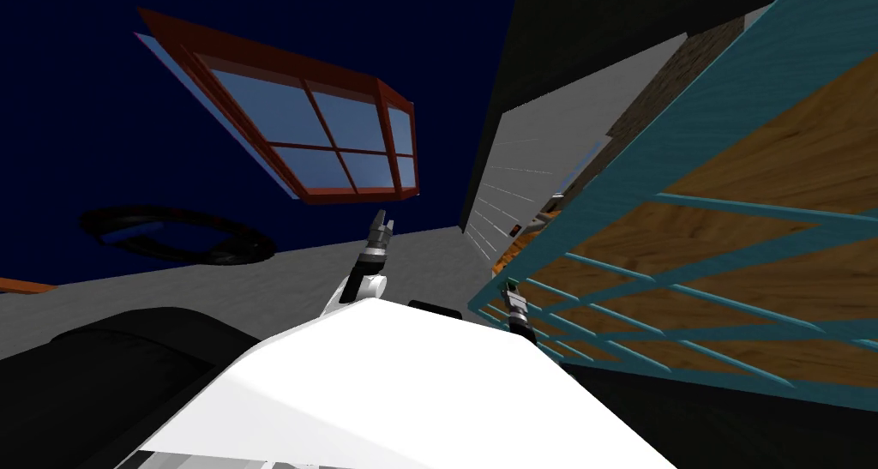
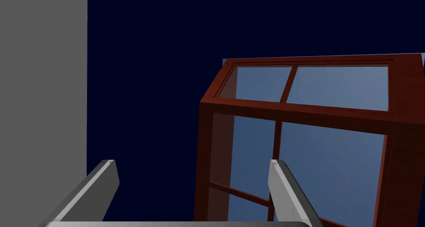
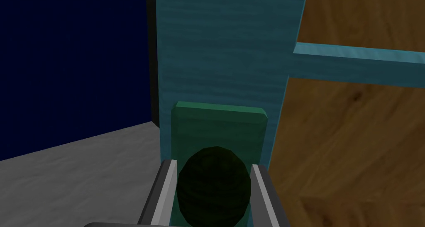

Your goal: Pull the door open

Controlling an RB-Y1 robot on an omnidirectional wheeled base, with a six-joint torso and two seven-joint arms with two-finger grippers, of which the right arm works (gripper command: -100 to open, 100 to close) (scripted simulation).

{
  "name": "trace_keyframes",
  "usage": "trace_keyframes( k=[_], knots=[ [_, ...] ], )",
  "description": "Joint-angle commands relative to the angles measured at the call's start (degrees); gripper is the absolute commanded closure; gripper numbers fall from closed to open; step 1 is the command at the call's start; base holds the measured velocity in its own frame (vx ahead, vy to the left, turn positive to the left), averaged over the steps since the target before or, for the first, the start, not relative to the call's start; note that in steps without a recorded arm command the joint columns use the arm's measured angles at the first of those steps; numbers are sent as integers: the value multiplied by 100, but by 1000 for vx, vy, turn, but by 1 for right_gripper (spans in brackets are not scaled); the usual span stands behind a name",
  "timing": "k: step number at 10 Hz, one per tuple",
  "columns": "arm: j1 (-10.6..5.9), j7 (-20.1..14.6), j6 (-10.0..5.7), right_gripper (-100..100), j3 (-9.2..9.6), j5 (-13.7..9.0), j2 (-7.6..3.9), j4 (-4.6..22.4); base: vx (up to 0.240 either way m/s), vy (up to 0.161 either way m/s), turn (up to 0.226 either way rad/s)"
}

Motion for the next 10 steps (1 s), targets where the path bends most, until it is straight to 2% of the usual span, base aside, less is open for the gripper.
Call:
trace_keyframes(
  k=[1, 3, 4, 5, 10],
  knots=[
    [34, -106, -86, 100, 104, 72, -45, 12, -168, -23, 41],
    [76, -189, -130, 100, 188, 133, -91, -20, -184, -25, 40],
    [80, -148, -81, 100, 165, 116, -72, -49, -83, -9, 15],
    [151, -239, -158, 100, 276, 198, -117, -79, -121, -41, 39],
    [319, -476, -398, 100, 547, 411, -274, -174, -167, -40, 40]
  ],
)
